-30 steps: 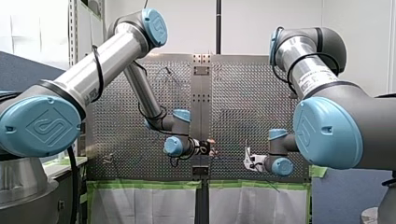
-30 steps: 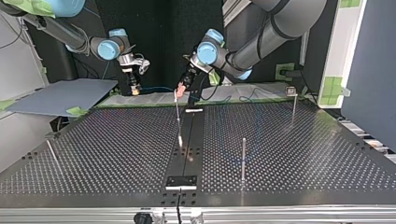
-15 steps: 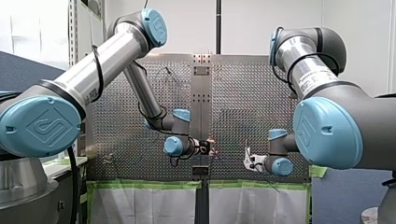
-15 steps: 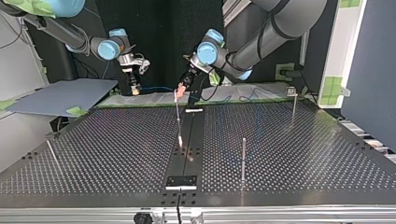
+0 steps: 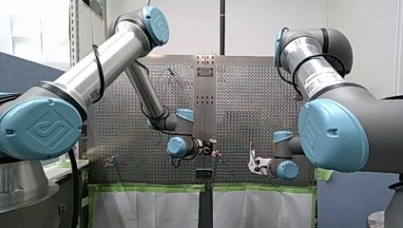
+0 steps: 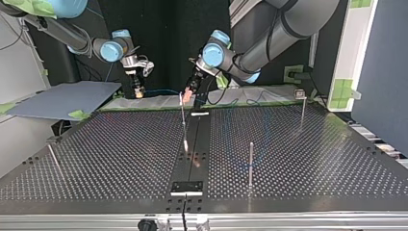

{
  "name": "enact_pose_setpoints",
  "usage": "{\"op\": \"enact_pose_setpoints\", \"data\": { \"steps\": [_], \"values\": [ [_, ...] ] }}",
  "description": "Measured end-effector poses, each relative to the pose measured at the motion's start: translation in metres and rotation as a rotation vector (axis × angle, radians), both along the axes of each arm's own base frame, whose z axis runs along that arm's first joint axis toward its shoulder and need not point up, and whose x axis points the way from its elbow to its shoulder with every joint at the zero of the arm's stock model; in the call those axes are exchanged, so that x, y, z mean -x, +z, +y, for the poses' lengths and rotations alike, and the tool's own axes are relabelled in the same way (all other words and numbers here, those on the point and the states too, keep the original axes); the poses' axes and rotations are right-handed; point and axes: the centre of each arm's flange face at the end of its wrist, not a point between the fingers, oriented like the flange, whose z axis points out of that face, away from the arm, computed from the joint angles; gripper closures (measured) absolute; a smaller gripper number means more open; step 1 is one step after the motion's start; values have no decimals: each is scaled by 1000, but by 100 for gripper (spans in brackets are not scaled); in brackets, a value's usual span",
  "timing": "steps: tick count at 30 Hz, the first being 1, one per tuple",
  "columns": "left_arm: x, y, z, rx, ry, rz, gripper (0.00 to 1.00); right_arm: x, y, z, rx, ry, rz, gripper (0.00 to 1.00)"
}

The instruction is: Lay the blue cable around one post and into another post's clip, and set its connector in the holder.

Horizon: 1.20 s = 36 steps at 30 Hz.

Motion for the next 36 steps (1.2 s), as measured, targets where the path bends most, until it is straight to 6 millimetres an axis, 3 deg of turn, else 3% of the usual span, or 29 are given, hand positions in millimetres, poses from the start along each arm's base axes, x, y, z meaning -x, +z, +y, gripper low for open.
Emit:
{"op": "enact_pose_setpoints", "data": {
  "steps": [9,19,36],
  "values": [
    [10,10,1,-84,34,2,2,2,0,-1,-2,-4,1,100],
    [56,17,2,-223,46,12,2,3,0,-1,-4,-6,-1,100],
    [175,55,3,-201,80,113,2,3,0,-1,-14,-10,-22,100]
  ]
}}
